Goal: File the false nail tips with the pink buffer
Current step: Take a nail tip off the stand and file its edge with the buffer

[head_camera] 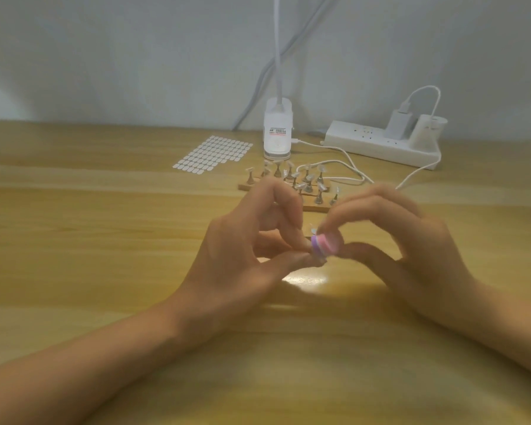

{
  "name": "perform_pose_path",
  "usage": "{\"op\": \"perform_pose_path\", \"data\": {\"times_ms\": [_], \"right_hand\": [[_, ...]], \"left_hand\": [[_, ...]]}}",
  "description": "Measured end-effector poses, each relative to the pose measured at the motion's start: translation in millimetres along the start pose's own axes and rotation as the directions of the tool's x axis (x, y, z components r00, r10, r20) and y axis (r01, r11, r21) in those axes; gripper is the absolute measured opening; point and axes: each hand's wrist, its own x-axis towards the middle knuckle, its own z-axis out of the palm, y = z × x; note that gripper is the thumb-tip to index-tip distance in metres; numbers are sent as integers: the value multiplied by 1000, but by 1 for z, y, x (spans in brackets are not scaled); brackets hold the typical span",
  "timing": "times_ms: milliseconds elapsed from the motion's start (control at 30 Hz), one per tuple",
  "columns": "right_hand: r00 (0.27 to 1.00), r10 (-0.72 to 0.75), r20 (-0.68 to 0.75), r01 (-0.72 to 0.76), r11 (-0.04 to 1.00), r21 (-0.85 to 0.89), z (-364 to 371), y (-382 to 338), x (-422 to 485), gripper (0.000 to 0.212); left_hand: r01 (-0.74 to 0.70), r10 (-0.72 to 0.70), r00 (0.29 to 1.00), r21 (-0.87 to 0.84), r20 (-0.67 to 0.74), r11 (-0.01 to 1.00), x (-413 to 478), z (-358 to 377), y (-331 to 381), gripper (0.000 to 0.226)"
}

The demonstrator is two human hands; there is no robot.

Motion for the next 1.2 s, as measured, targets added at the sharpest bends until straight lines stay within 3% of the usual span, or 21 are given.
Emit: {"op": "perform_pose_path", "data": {"times_ms": [100, 200, 333, 433, 567, 700, 800, 1033, 1200], "right_hand": [[996, 61, -66, -62, 998, -8, -3, 3, 0, 18], [999, -42, -17, 42, 999, 1, 0, -1, -1, 14], [997, 30, -72, -32, 999, -31, -1, 4, -1, 25], [999, -38, -13, 38, 999, -17, 0, 2, -1, 18], [997, 44, -59, -48, 997, -65, -2, 5, -1, 19], [997, -75, -12, 74, 993, -93, 2, 1, -3, 10], [999, 21, -26, -26, 986, -165, 0, 12, -4, 8], [999, 35, -16, -37, 993, -112, 3, 15, -5, 12], [997, 68, -42, -72, 992, -102, 1, 14, -4, 12]], "left_hand": [[0, 0, 1000, -21, -1, 1000, 0, 0, 1, 33], [-15, 15, 1000, 31, -9, 999, 0, -1, 0, 33], [-18, 18, 1000, 19, -11, 1000, 0, 0, 1, 37], [-21, 22, 1000, 48, -17, 999, 1, 0, 1, 42], [-17, 17, 1000, 18, -1, 1000, -1, 1, 2, 37], [15, -15, 1000, -10, 6, 1000, -1, 0, 0, 37], [27, -26, 1000, -55, 12, 998, -1, -1, -1, 37], [127, -134, 991, -203, -22, 971, 2, -4, -3, 34], [129, -135, 987, -77, -81, 989, 3, -7, -3, 42]]}}
